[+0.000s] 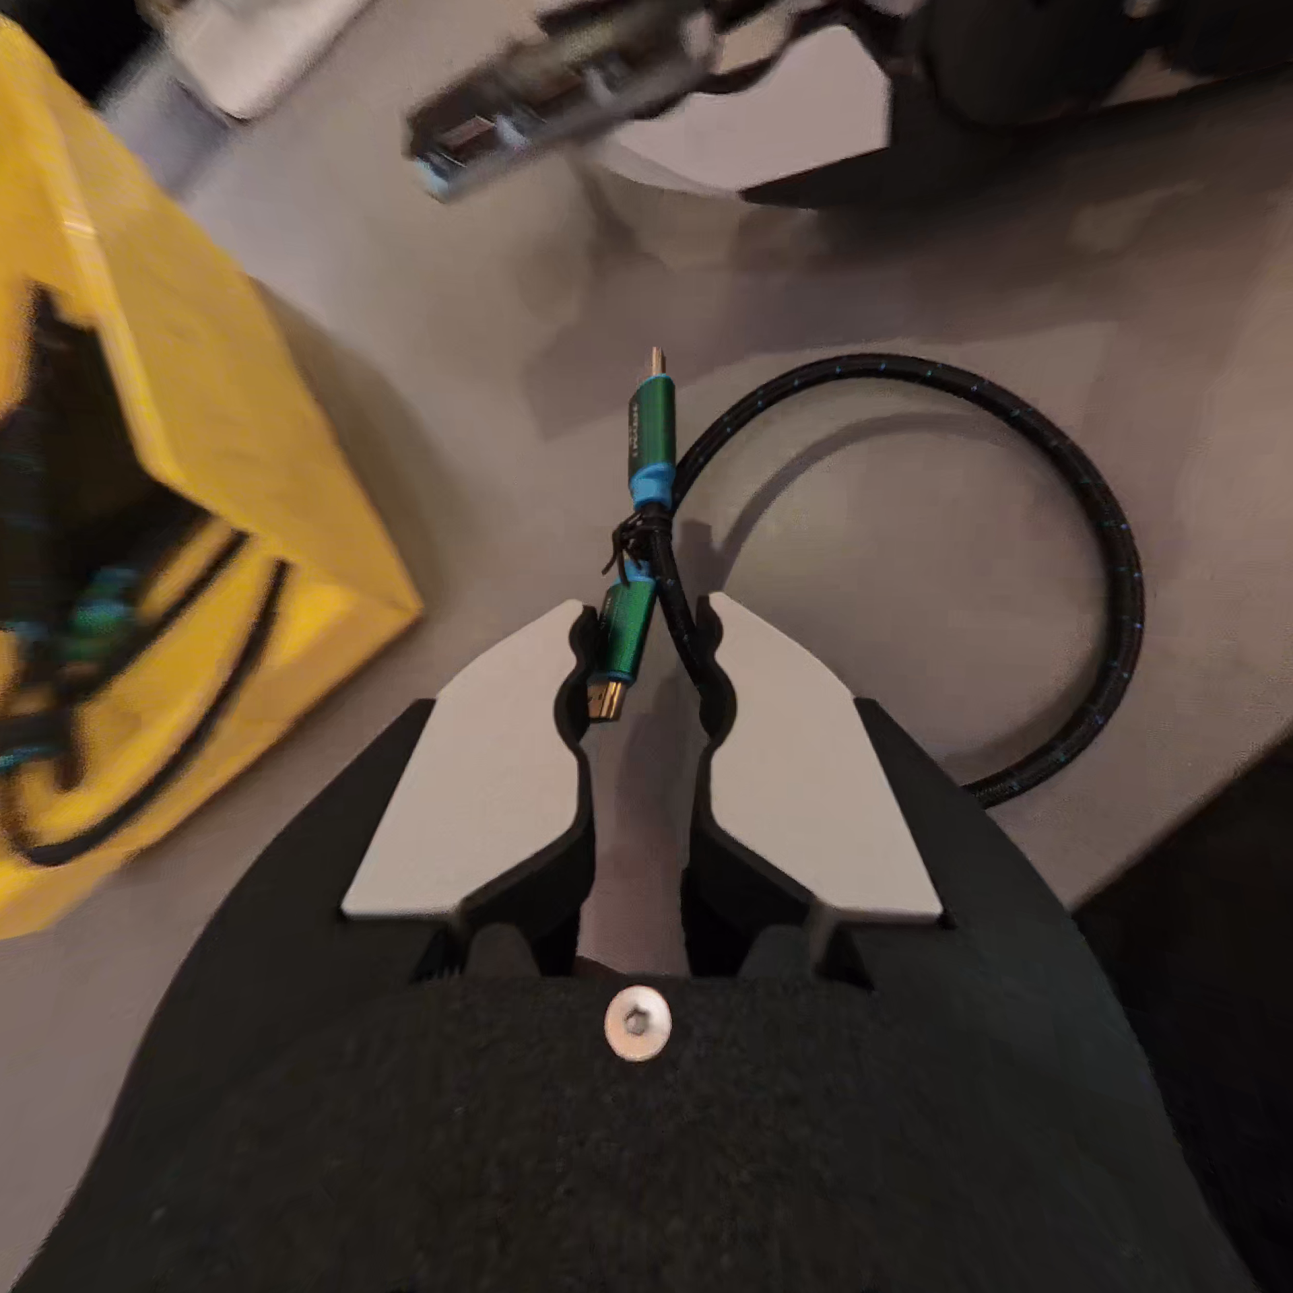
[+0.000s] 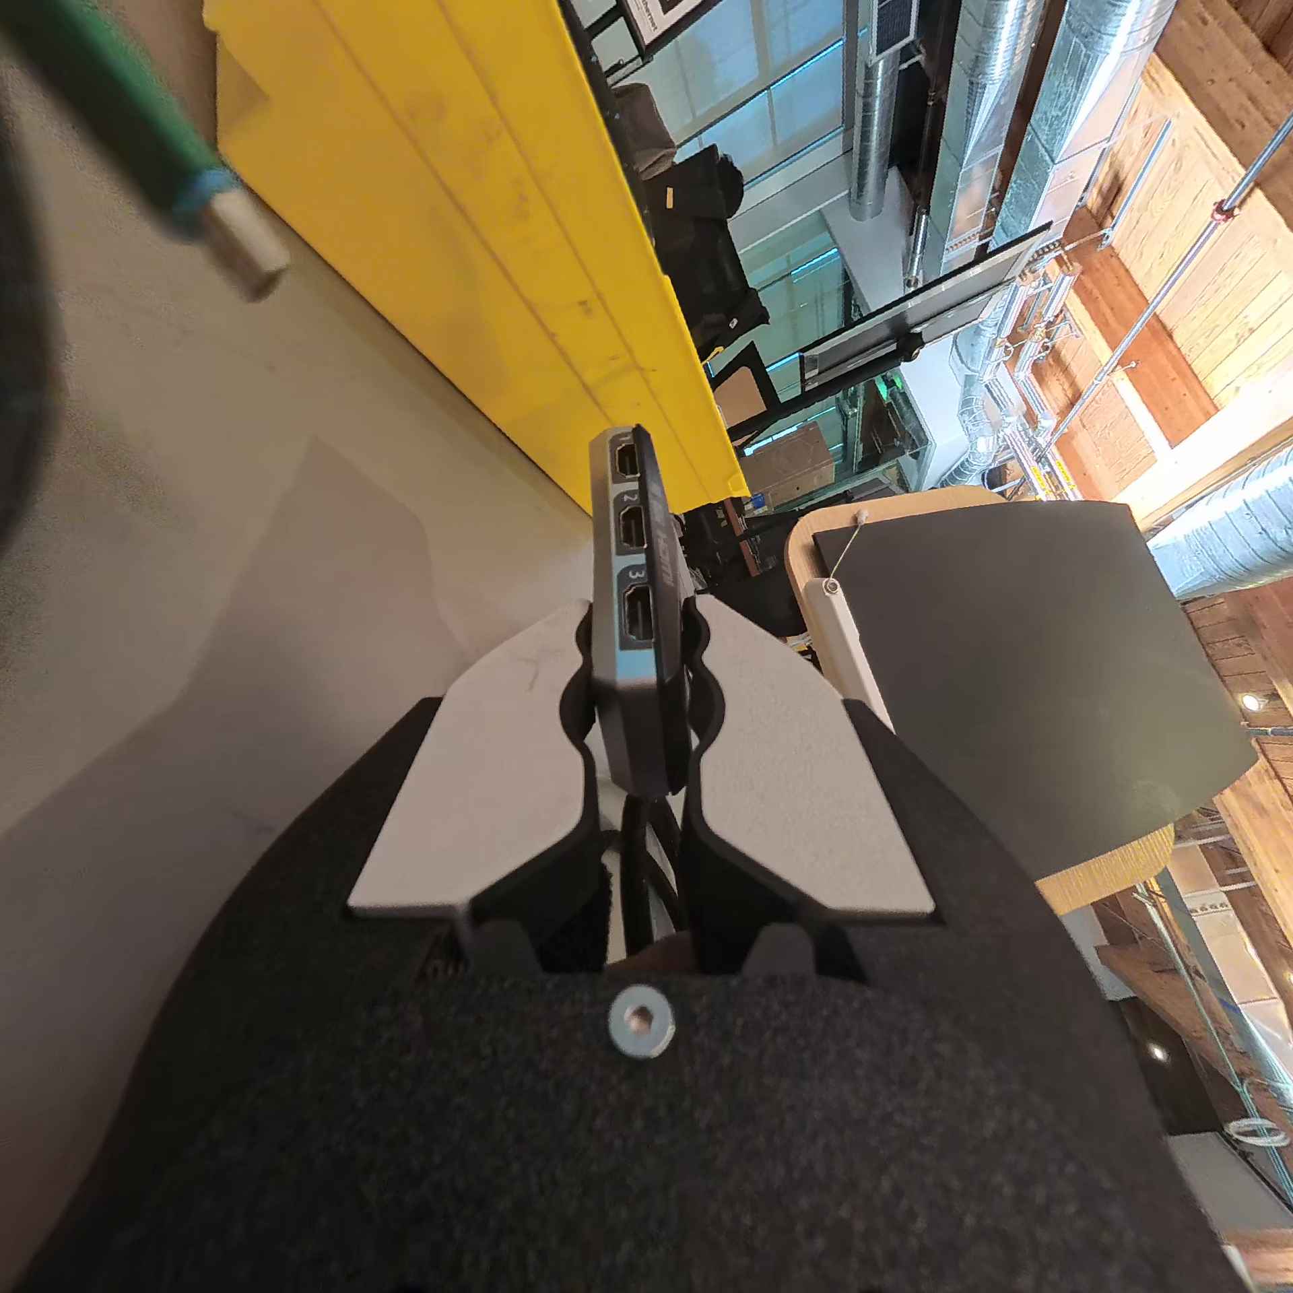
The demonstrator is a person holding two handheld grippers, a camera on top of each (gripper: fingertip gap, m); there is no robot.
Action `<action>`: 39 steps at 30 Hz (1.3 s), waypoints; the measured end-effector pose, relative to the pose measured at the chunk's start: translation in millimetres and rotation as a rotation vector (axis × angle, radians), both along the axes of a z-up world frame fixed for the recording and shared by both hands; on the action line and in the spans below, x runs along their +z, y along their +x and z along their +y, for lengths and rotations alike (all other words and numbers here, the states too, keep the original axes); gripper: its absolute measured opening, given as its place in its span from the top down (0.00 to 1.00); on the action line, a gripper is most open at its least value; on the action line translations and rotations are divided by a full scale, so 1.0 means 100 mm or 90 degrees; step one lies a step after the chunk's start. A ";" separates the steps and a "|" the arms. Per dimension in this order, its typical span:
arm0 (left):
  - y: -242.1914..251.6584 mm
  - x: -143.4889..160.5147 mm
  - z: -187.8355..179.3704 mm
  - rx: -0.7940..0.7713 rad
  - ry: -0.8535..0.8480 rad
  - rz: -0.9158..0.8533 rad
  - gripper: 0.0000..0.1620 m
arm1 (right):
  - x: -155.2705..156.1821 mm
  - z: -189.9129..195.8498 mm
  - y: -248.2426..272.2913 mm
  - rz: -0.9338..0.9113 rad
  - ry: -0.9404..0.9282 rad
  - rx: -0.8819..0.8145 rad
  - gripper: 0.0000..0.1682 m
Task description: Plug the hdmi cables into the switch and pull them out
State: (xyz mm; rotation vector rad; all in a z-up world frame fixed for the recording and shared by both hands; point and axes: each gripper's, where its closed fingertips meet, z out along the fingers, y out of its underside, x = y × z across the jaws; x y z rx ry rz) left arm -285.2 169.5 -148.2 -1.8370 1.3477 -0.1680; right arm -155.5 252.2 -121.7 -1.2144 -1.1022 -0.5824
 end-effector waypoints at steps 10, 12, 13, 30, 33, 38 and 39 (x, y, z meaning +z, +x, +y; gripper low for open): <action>0.25 0.46 0.47 -0.048 0.357 0.303 0.85 | -0.04 -0.01 -0.03 -0.017 -0.001 0.006 0.87; 0.29 0.42 0.50 -0.050 0.364 0.345 0.85 | -0.03 -0.01 -0.03 -0.012 0.000 0.005 0.87; 0.28 0.40 0.52 -0.046 0.363 0.366 0.85 | -0.02 -0.01 -0.02 -0.010 -0.001 0.005 0.87; 0.27 -0.25 -0.20 -0.079 -0.319 -0.032 0.87 | 0.00 -0.01 0.00 0.003 -0.003 0.005 0.87; 0.24 -0.17 -0.33 -0.062 -0.459 -0.188 0.87 | 0.00 -0.01 0.00 0.006 -0.005 0.006 0.87; -0.10 -0.23 -0.16 0.043 -0.340 -0.151 0.87 | 0.01 0.00 0.01 0.016 -0.007 0.004 0.87; -0.24 -0.27 -0.13 0.067 -0.275 -0.074 0.87 | 0.01 0.00 0.01 0.014 -0.006 0.004 0.87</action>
